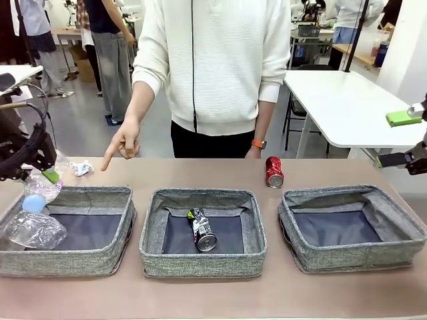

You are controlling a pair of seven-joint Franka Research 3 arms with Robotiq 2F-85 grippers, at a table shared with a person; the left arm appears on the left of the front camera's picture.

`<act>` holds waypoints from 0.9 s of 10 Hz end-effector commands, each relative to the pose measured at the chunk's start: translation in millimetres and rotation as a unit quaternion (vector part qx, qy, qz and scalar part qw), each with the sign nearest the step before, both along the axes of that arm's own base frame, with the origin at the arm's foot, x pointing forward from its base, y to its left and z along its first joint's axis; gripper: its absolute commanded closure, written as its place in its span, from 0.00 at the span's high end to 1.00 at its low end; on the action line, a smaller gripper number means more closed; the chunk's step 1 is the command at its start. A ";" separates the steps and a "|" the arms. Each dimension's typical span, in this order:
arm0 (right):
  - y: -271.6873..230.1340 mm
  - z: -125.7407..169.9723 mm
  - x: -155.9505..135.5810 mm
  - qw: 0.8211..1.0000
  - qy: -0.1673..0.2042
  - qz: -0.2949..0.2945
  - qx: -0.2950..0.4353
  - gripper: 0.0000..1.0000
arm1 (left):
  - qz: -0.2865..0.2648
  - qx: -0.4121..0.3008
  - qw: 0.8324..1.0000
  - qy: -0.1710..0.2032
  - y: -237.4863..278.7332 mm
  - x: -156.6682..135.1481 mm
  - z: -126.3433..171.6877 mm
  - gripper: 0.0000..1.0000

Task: Sort the waste into the appropriate baskets.
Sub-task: Place the picked waste into the Fabric basket indicated by the person.

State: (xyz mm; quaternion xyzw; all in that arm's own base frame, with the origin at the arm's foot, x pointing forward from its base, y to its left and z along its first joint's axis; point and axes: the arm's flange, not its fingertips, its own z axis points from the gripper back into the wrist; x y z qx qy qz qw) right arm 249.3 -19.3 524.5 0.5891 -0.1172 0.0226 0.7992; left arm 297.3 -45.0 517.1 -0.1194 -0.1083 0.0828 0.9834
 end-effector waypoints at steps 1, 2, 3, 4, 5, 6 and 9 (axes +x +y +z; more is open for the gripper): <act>2.6 2.8 3.4 1.000 -0.008 -0.003 0.003 1.00 | 0.001 -0.011 1.000 -0.006 -2.0 -1.0 -6.3 1.00; 2.6 2.8 3.4 1.000 -0.008 -0.003 0.003 1.00 | 0.000 -0.016 1.000 -0.006 -2.3 -0.3 -6.2 1.00; 2.6 2.8 3.4 1.000 -0.008 -0.003 0.003 1.00 | -0.001 -0.021 1.000 -0.005 -1.6 0.2 -6.7 1.00; 2.6 2.8 3.4 1.000 -0.008 -0.003 0.003 1.00 | 0.002 -0.035 0.999 -0.006 -0.6 0.7 -6.8 1.00; 2.6 2.8 3.4 1.000 -0.008 -0.003 0.003 1.00 | 0.000 -0.043 0.999 -0.008 -0.2 0.8 -6.2 1.00; 2.6 2.8 3.4 1.000 -0.008 -0.003 0.003 1.00 | -0.004 -0.047 0.999 -0.011 -2.0 0.6 -3.9 1.00; 2.6 2.8 3.4 1.000 -0.008 -0.003 0.003 1.00 | -0.012 -0.099 0.995 -0.022 -12.8 -3.8 17.8 1.00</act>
